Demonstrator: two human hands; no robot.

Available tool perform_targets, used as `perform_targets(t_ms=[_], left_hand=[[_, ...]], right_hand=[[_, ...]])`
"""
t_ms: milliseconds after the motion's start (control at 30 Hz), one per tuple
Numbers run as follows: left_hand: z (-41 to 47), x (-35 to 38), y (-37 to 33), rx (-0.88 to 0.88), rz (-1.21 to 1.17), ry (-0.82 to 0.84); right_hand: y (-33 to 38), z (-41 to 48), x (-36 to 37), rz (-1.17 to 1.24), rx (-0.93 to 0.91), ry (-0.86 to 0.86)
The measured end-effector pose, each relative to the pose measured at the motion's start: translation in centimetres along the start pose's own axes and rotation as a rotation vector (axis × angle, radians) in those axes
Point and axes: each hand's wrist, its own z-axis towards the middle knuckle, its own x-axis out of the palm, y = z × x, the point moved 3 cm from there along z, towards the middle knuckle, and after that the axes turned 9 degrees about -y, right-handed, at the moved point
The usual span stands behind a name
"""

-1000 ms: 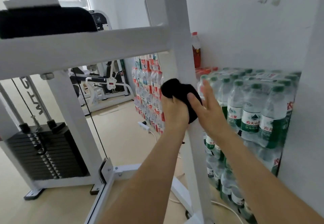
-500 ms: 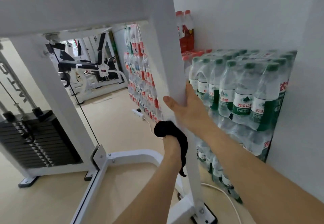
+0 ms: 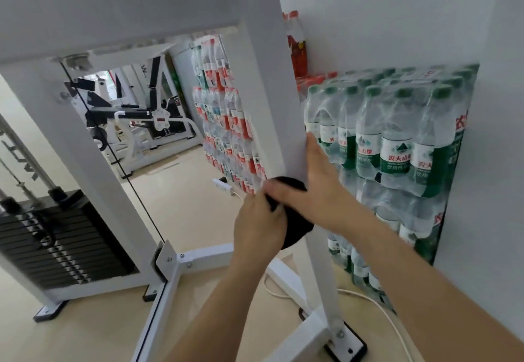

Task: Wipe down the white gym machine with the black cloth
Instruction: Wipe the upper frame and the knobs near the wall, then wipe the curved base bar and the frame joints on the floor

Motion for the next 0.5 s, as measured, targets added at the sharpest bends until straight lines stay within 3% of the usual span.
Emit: perform_targets(t_ms=[67, 133, 233, 300, 367, 500], left_hand=[[-0.5, -1.4, 0.1, 0.058, 0.107, 0.051], [-0.9, -2.3, -0.5, 0.085, -0.050, 0.143], [-1.0, -3.5, 1.5, -0.119, -0.406, 0.590], [-0.5, -5.4, 3.3, -0.141, -0.527, 0.805], [0.8, -7.0, 4.3, -0.119, -0.570, 0.783], [4.1, -7.0, 4.4, 0.085, -0.632, 0.390]], right_hand=[[-0.7, -4.1, 1.1, -0.044, -0.009, -0.155], [-1.4, -6.0, 2.3, 0.193, 0.091, -0.153], [-1.8, -5.2, 1.9, 0.206, 0.138, -0.073], [-1.3, -4.4, -0.2, 0.203, 0.132, -0.039], [-0.9, -3.9, -2.9, 0.257, 0.116, -0.006], [-0.8, -1.7, -6.3, 0.154, 0.051, -0.024]])
